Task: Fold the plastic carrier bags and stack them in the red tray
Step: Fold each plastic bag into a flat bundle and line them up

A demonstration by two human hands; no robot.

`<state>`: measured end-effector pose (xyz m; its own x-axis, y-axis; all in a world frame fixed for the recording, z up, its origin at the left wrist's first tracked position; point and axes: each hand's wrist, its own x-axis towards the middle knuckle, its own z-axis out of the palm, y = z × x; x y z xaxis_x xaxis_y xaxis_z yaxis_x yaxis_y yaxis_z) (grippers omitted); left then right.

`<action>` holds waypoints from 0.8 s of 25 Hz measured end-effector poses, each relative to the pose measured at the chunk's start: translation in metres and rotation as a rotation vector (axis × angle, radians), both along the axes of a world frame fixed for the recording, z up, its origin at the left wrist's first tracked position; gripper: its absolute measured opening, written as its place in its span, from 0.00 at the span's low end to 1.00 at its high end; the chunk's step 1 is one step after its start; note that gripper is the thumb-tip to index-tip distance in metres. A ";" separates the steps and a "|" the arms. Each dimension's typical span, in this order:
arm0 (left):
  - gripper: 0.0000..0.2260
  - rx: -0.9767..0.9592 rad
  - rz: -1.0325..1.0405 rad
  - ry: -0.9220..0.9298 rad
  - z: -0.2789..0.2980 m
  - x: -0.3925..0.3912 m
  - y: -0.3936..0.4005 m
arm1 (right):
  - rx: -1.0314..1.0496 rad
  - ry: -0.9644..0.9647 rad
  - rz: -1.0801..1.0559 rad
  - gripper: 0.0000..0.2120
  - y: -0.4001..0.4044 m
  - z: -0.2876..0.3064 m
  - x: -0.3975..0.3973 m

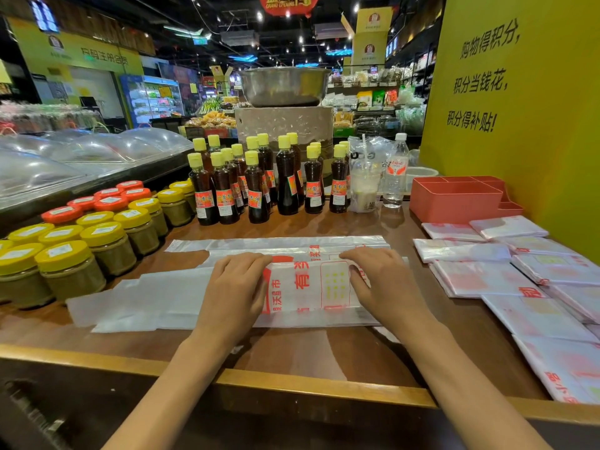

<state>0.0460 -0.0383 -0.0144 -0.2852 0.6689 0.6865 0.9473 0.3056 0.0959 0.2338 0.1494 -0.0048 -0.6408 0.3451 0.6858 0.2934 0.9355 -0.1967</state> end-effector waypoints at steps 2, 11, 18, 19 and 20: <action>0.21 -0.045 0.045 -0.047 -0.001 -0.002 0.002 | -0.035 -0.121 -0.046 0.17 0.001 -0.004 -0.004; 0.27 -0.532 0.136 -0.251 -0.015 -0.011 0.006 | -0.267 -0.578 -0.033 0.28 -0.005 -0.021 -0.002; 0.27 -0.516 -0.039 -0.261 -0.009 0.006 0.003 | -0.189 -0.601 0.134 0.28 -0.023 -0.018 -0.004; 0.27 -0.527 -0.038 -0.262 -0.009 0.006 0.003 | -0.186 -0.627 0.147 0.28 -0.025 -0.018 -0.004; 0.28 -0.545 -0.032 -0.267 -0.010 0.005 0.003 | -0.195 -0.651 0.151 0.28 -0.026 -0.019 -0.004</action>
